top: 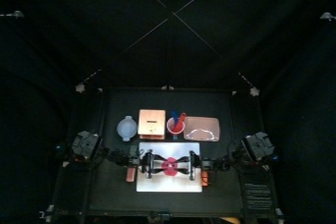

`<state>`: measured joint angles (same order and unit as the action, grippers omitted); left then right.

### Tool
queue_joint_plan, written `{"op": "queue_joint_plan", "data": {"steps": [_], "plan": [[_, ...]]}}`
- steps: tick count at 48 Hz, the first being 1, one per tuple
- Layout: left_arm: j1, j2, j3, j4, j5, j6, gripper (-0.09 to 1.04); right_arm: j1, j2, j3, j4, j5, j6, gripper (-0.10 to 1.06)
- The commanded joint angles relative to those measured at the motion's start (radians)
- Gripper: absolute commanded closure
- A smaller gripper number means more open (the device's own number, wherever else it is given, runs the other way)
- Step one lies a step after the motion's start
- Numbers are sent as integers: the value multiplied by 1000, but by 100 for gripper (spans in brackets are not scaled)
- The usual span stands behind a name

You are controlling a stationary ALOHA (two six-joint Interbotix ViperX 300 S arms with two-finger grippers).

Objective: Get the cutter from the drawer then cut the dough then place the extra dough in the bowl
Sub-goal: Cut the dough

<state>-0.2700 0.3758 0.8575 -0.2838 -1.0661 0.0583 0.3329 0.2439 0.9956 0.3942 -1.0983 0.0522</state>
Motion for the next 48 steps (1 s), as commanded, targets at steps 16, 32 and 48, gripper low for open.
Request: {"op": "queue_joint_plan", "data": {"steps": [16, 32, 48], "plan": [[3, -26, -18, 18, -3, 2, 10, 31, 23, -26, 63, -9, 5, 19], [11, -28, -23, 25, 17, 3, 17, 40, 35, -37, 74, -9, 5, 19], [14, -23, -23, 25, 28, 3, 24, 43, 37, -41, 69, -9, 3, 35]]}}
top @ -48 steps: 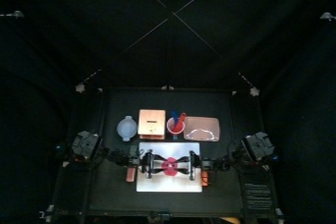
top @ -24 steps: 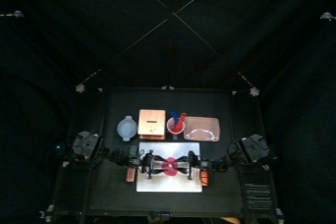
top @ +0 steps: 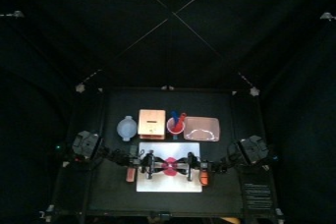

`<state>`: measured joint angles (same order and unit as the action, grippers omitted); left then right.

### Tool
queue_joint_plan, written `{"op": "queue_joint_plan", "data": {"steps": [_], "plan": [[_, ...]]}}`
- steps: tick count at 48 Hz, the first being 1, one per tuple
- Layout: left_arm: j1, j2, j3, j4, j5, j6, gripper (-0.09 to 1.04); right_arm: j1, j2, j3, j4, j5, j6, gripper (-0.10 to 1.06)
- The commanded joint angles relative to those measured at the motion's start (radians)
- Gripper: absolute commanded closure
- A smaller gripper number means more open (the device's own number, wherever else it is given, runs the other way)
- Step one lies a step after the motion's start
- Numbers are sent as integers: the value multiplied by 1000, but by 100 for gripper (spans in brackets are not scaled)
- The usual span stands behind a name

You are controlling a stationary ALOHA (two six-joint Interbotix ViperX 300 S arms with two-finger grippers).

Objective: Get the cutter from the drawer then cut the dough then place the extra dough in the bowl
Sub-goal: Cut the dough

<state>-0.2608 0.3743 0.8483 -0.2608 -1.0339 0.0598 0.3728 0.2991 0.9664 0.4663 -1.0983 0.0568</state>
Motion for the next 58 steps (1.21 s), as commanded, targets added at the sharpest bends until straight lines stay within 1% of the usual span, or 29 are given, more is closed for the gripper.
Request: {"op": "queue_joint_plan", "data": {"steps": [1, 6, 10, 24, 44, 58], "plan": [[5, -21, -14, 2, -5, 2, 24, 3, -18, -14, -3, -9, -2, 37], [6, -23, -14, 2, -5, 2, 24, 5, -18, -17, -3, -5, -3, 42], [6, -21, -14, 3, -3, 5, 25, 5, -20, -17, -2, 2, -5, 44], [6, -29, -9, 9, 17, 5, 36, 6, -18, -21, -2, 26, -9, 44], [-5, -40, -8, 12, 67, 8, 38, -2, -21, -17, 2, 32, -17, 44], [-23, -37, -6, 9, 129, 0, 47, 0, -21, -21, 2, 80, -15, 46]]}}
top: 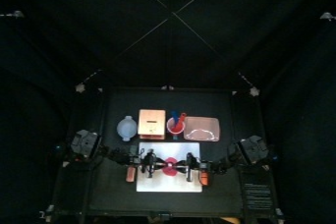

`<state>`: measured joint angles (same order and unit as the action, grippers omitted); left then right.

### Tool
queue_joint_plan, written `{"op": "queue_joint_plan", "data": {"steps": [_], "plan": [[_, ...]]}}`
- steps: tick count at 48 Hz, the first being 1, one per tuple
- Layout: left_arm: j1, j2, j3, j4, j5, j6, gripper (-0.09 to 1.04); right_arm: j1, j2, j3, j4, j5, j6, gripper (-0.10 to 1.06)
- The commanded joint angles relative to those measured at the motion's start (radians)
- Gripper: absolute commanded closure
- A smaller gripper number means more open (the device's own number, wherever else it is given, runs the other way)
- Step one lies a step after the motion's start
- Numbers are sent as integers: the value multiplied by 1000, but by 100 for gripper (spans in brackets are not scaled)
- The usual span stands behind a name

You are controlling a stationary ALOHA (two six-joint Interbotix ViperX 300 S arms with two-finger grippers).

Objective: Get the cutter from the drawer then cut the dough then place the extra dough in the bowl
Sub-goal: Cut the dough

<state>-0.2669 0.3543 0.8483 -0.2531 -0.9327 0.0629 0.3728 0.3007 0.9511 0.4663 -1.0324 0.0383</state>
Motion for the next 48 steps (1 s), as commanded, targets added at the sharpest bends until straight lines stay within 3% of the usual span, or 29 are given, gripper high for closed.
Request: {"op": "queue_joint_plan", "data": {"steps": [1, 18, 48], "plan": [[-18, -17, -6, 2, 34, -3, 47, 0, -23, -6, 3, 17, 3, 46], [-23, -17, -6, 0, 58, -2, 52, 0, -18, -14, 3, 74, 3, 59], [-23, -21, -8, 2, 115, 0, 52, 3, -15, -18, 34, 204, 17, 60]]}}
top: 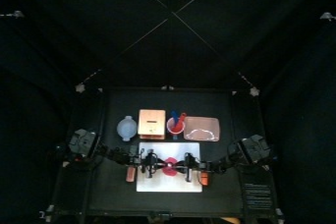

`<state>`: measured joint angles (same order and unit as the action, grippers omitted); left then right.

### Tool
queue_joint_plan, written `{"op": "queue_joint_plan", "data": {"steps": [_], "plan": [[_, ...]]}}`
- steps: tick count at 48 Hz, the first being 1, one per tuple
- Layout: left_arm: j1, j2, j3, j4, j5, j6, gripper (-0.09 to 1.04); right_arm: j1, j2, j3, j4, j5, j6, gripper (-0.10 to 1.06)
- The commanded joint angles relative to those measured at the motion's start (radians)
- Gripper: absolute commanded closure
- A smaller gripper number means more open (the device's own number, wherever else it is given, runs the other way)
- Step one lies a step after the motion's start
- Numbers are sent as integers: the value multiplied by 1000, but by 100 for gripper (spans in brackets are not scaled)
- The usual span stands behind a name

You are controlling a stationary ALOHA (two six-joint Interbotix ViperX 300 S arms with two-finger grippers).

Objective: Get the cutter from the drawer then cut the dough then place the extra dough in the bowl
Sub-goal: Cut the dough

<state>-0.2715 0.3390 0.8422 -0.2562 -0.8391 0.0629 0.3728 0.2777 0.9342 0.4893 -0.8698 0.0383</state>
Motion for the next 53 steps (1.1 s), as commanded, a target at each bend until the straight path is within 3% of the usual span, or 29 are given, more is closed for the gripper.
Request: {"op": "queue_joint_plan", "data": {"steps": [1, 33, 53], "plan": [[-18, -6, -2, 6, 23, 0, 52, 3, 9, -2, 14, 46, 17, 60], [-18, -40, -8, 6, 84, 6, 52, 5, 15, -5, 95, 190, 14, 60], [-15, -51, -11, 9, 110, 8, 52, -2, 6, -3, 110, 267, 14, 60]]}}
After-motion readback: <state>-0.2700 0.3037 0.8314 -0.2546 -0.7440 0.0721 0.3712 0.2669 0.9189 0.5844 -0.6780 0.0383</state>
